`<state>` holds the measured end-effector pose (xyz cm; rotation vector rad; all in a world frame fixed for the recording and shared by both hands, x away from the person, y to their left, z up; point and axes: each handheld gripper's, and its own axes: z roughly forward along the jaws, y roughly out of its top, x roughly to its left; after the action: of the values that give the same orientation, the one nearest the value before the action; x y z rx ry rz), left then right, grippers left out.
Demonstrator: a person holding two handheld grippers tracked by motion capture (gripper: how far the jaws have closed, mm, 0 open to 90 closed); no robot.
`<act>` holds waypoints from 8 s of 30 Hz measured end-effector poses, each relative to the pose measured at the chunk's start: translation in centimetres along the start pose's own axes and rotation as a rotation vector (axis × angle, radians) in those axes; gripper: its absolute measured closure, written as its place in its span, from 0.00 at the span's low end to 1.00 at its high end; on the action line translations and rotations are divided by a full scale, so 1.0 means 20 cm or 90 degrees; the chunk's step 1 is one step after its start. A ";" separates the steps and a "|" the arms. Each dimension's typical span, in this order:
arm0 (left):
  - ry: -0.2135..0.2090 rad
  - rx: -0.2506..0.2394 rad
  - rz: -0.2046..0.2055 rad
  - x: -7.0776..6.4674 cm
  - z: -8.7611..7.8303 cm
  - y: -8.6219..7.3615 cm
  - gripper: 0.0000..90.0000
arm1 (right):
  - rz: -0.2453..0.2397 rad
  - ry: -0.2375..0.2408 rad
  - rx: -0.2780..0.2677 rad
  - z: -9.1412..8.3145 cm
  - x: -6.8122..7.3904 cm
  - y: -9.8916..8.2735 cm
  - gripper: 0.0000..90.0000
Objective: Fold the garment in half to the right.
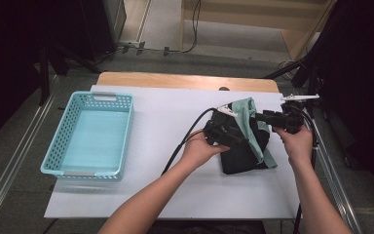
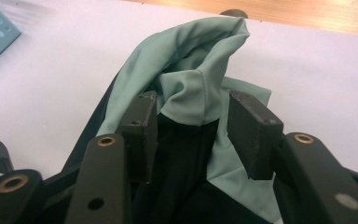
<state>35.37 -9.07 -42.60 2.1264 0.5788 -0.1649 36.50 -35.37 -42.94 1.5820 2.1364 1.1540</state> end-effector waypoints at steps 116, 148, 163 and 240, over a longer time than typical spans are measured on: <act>0.039 -0.026 -0.017 0.19 -0.41 -0.41 0.43 | 0.049 -0.078 0.108 0.03 -0.21 -0.15 0.93; 0.036 -0.017 0.016 0.16 -0.39 -0.43 0.43 | 0.055 -0.101 0.130 0.21 -0.20 -0.24 0.93; 0.039 -0.015 0.014 0.17 -0.39 -0.43 0.43 | 0.099 -0.078 0.106 0.18 -0.26 -0.26 0.68; 0.058 -0.022 0.007 0.22 -0.39 -0.37 0.43 | 0.022 0.020 0.186 0.04 -0.03 -0.48 0.76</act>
<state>35.09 2.31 -44.94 2.1115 0.6180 -0.0510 30.57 -36.50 -50.45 1.7332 2.3971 0.9135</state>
